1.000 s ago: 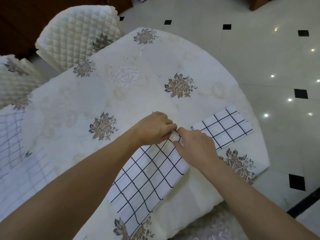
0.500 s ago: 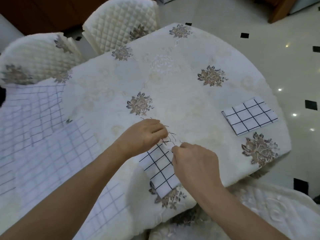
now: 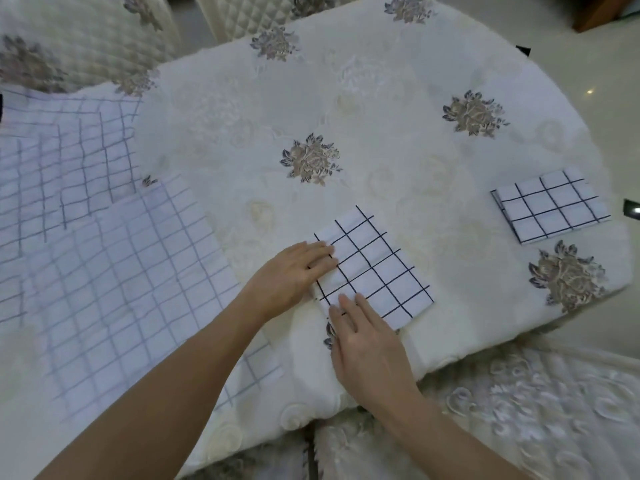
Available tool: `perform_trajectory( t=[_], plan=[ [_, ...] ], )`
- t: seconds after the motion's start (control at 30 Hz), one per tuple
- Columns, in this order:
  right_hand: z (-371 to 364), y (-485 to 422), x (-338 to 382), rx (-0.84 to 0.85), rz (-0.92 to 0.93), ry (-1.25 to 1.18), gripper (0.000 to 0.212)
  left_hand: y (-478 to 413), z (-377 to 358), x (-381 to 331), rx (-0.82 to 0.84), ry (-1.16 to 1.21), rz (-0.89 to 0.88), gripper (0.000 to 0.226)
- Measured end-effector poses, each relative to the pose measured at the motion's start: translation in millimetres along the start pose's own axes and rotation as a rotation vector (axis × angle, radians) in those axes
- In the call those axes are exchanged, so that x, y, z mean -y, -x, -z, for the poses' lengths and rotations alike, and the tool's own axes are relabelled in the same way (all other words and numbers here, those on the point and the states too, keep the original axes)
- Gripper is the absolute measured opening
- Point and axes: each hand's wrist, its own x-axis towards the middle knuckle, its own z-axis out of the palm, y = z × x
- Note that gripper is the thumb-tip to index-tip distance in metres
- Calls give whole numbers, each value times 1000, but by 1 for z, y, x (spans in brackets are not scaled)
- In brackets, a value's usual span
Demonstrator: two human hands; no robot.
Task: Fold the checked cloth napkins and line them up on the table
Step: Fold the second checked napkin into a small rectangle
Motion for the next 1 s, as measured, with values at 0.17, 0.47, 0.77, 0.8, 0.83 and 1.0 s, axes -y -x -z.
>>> perform_trajectory(
  t=[0.17,0.47,0.77,0.8,0.83,1.0],
  plan=[
    [-8,7,1,-15,-16,-36,54,7,-2,-3,36,28,99,57],
    [10,0,-17,-179,0,-407,39,-11,-7,-39,-87,59,393,46],
    [7,-57,-89,-300,69,-189,46,-38,-47,-145,-52,-1,814,69],
    [2,-56,-94,-290,110,-140,48,-36,-52,-147,-15,-16,817,71],
    [-2,-54,-98,-262,142,-105,51,-33,-56,-148,16,-29,819,73],
    [-7,-48,-109,-40,169,12,70,-28,-65,-143,48,-40,809,73]
  ],
)
